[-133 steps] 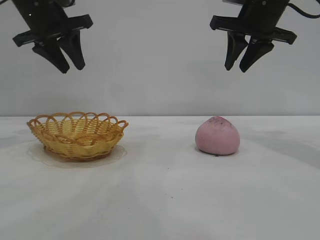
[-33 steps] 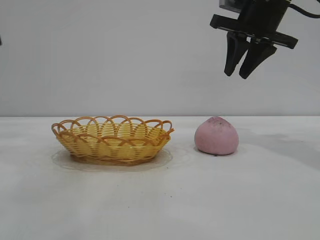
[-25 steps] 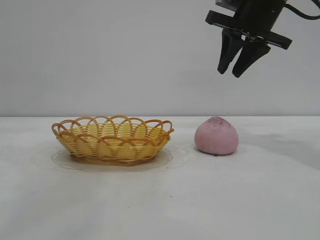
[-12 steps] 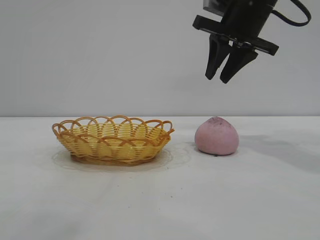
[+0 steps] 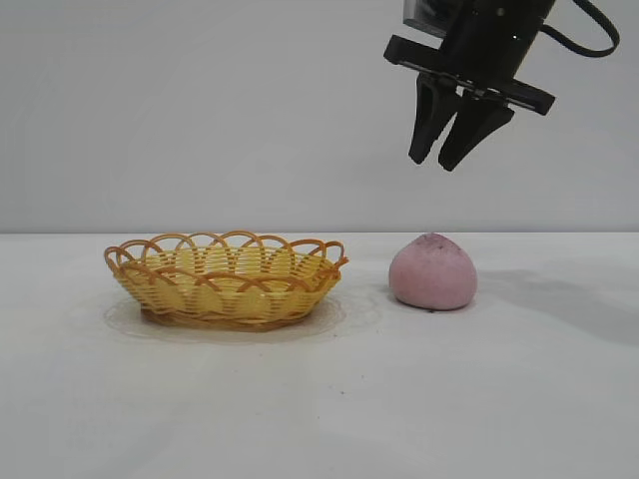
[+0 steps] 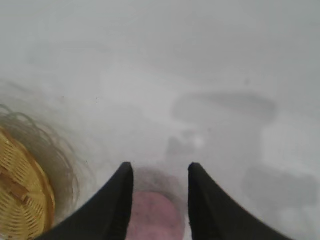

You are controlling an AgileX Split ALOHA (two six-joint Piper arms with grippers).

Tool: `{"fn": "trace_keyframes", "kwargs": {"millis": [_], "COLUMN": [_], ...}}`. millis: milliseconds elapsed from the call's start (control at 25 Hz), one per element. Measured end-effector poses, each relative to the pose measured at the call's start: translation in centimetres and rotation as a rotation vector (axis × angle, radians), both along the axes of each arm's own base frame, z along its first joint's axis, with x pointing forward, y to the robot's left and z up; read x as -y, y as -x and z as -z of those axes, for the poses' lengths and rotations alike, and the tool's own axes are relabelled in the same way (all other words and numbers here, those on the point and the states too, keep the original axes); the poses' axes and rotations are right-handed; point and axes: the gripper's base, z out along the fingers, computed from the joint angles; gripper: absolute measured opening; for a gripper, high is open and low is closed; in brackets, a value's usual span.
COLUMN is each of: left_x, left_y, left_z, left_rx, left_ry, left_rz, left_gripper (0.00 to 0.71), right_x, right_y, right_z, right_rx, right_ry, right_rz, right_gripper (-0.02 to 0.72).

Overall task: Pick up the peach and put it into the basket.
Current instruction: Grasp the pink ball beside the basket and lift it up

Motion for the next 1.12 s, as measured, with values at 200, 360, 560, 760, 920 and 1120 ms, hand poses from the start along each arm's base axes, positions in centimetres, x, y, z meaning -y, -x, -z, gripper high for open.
{"fn": "trace_keyframes", "kwargs": {"millis": [200, 360, 560, 760, 920, 1120], "left_x": [0.2, 0.2, 0.2, 0.2, 0.2, 0.2], "left_y": [0.1, 0.1, 0.1, 0.1, 0.1, 0.1], "left_z": [0.0, 0.0, 0.0, 0.0, 0.0, 0.0], "left_rx": [0.002, 0.002, 0.002, 0.002, 0.002, 0.002], "left_ry": [-0.002, -0.002, -0.002, -0.002, -0.002, -0.004], "left_rz": [0.022, 0.026, 0.028, 0.028, 0.028, 0.029], "left_gripper": [0.312, 0.312, 0.312, 0.312, 0.312, 0.312], "right_x": [0.0, -0.1, -1.1, -1.6, -1.6, -3.1], "right_y": [0.5, 0.5, 0.6, 0.6, 1.0, 2.1], "right_z": [1.0, 3.9, 7.6, 6.5, 2.7, -2.2], "right_rx": [-0.087, -0.192, -0.271, -0.223, -0.131, -0.007], "right_ry": [0.019, 0.039, 0.061, 0.075, 0.049, -0.053], "right_rz": [-0.033, -0.047, -0.067, -0.09, -0.115, -0.182], "right_gripper": [0.267, 0.267, 0.218, 0.0, 0.0, 0.0]}}
